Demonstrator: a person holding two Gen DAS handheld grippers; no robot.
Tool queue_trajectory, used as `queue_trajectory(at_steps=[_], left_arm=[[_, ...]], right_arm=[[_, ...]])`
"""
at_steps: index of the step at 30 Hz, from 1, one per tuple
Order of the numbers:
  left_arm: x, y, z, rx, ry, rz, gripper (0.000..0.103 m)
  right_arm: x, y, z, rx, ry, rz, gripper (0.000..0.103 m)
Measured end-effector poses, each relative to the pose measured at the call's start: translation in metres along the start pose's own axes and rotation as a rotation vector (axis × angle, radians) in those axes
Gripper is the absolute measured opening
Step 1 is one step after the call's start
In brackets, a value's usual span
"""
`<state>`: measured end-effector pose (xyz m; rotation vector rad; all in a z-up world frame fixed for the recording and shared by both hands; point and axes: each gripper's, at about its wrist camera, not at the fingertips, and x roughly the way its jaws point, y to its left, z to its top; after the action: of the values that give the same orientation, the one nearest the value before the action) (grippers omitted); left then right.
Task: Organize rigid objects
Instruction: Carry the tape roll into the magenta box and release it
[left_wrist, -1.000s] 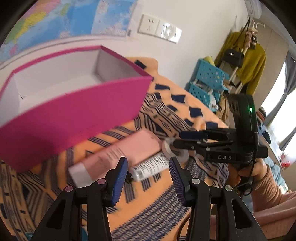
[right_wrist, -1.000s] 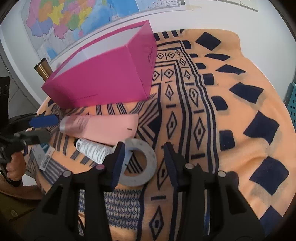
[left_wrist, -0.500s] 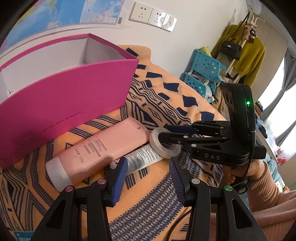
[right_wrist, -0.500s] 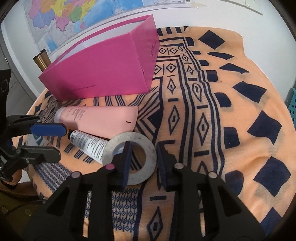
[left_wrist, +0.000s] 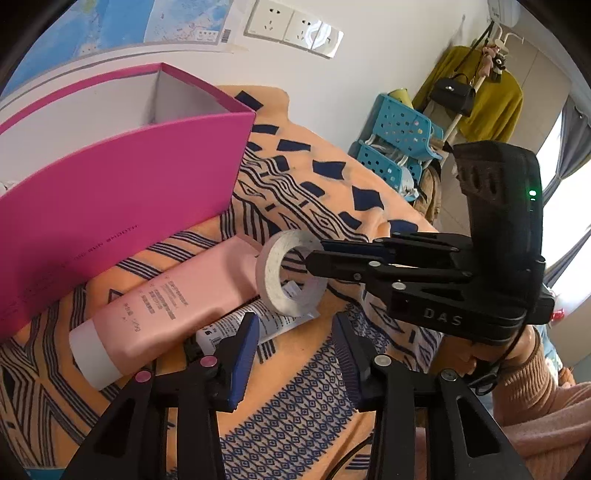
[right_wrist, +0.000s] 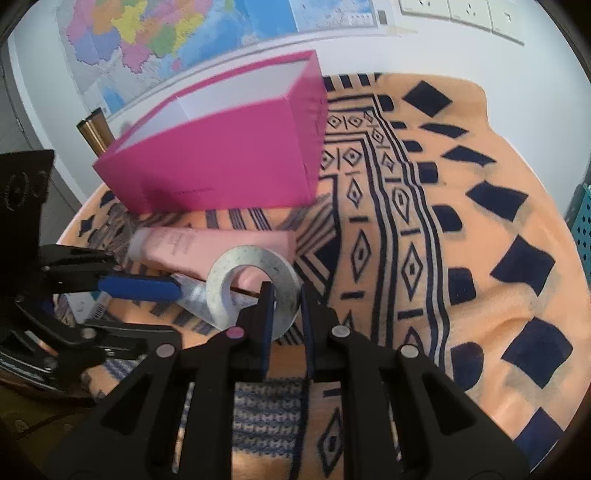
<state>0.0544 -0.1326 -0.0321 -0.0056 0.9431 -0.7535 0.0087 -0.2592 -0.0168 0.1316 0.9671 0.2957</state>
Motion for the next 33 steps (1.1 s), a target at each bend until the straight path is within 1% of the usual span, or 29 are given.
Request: queue_trajectory(at_steps=[4,6,13,24,29,33], left_arm=[[-0.009,0.004,0.002,-0.011,-0.025,0.008,0.039],[-0.013,0.006,0.004,-0.015,-0.038,0.013,0.036],[-0.029,0.013,0.006,-0.031,-0.078,0.035,0.036],[-0.050,0.020,0.015,-0.038,-0.148,0.062,0.036],[-0.059,0.019,0.026,-0.019,-0.172,0.087,0.036],[-0.067,0.019,0.042,0.003,-0.199,0.122,0.036]], right_arm=[[-0.007,0.008,0.008,-0.016,-0.027,0.017,0.016],[-0.008,0.012,0.013,-0.023,-0.036,0.033,0.016],[-0.007,0.029,0.028,-0.055,-0.055,0.069,0.016],[-0.014,0.045,0.050,-0.105,-0.103,0.089,0.016],[-0.017,0.050,0.063,-0.128,-0.122,0.095,0.016],[-0.021,0.055,0.079,-0.159,-0.147,0.086,0.016]])
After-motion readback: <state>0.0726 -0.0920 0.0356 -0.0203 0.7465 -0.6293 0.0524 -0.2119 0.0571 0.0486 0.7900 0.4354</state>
